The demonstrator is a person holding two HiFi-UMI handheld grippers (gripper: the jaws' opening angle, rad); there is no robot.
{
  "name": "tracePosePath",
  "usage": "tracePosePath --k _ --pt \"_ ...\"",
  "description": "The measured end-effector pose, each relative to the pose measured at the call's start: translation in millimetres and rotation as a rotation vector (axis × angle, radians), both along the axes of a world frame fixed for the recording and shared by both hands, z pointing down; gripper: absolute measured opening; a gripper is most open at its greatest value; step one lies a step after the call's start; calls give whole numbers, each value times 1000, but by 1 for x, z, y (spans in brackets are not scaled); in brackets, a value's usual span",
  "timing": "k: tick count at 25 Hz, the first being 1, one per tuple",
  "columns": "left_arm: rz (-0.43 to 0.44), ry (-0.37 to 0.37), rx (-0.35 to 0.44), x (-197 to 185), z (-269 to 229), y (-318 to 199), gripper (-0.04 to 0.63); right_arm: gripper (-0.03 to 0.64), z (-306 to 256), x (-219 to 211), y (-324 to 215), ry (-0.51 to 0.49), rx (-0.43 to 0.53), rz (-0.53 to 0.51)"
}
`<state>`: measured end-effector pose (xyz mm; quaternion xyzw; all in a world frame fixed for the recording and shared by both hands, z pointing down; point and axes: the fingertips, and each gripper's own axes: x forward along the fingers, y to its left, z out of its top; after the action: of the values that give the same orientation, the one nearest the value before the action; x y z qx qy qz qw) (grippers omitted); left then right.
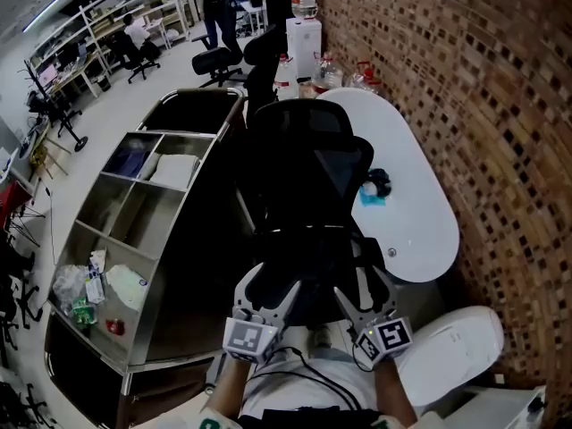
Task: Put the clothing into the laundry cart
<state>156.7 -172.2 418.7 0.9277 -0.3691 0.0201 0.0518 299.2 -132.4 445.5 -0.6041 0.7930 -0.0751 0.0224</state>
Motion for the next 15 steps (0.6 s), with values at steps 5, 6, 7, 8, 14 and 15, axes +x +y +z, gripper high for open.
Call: tracePosePath --k 5,6,7,8,14,15 --pt "-16 -32 15 18 4 -11 310 383 3 19 -10 -18 3 -43" --pt "-29 -30 11 20 4 -12 310 383 5 20 -12 -18 2 -63" --pt "-46 -23 2 20 4 -12 310 383 7 20 -14 -17 -1 -83" --pt "-60 -22 -8 20 6 -12 310 383 9 20 -16 -16 -3 -100" --pt "-44 -81 -3 12 21 -22 310 383 0 2 -38 -7 34 -149" --pt "-45 -80 -8 10 21 -24 310 383 0 -3 -40 -11 31 -157"
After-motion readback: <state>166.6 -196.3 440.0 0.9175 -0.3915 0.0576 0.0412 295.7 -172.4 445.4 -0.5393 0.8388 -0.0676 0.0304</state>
